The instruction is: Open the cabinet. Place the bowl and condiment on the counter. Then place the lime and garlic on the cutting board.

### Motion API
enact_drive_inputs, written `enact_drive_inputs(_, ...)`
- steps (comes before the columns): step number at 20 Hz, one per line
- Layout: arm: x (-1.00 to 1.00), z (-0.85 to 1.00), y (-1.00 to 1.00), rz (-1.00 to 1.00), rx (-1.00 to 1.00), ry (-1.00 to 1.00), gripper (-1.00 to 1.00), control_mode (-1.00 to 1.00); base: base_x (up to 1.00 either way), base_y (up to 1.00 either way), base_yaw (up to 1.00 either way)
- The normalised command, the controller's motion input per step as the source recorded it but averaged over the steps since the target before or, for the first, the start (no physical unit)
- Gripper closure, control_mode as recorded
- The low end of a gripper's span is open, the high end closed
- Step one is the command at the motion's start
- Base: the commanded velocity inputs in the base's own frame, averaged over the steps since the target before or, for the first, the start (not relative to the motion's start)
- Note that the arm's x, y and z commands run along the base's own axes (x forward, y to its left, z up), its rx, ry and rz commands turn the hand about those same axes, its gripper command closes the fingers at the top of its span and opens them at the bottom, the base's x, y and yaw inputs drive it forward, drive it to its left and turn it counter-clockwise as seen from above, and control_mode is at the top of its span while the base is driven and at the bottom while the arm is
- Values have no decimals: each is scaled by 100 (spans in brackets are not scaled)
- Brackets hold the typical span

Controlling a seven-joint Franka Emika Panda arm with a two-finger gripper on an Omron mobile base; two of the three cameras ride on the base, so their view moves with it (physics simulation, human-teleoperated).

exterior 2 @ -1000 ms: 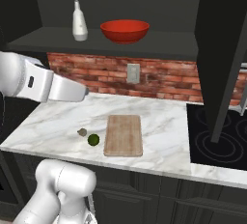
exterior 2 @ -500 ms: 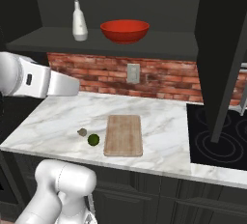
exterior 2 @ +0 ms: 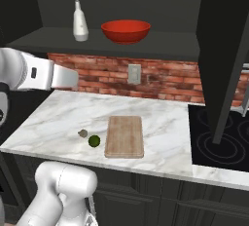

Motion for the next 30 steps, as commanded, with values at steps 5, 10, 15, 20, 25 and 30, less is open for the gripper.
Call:
enact_drive_inputs(5, 33, 10, 40, 8, 1, 3, -100, -100, 0, 0, 0)
enact_drive_inputs(10, 14, 22, 23, 8, 2, 1, -100, -100, 0, 0, 0)
enact_drive_inputs(15, 6, 31, 8, 9, 4, 2, -100, -100, 0, 0, 0)
enact_drive_inputs(20, 3, 23, 11, 7, 2, 2, -100, -100, 0, 0, 0)
enact_drive_inputs(25, 8, 13, 20, 4, 0, 1, -100, -100, 0, 0, 0)
enact_drive_inputs(30, 15, 3, 28, 1, 0, 0, -100, -100, 0, 0, 0)
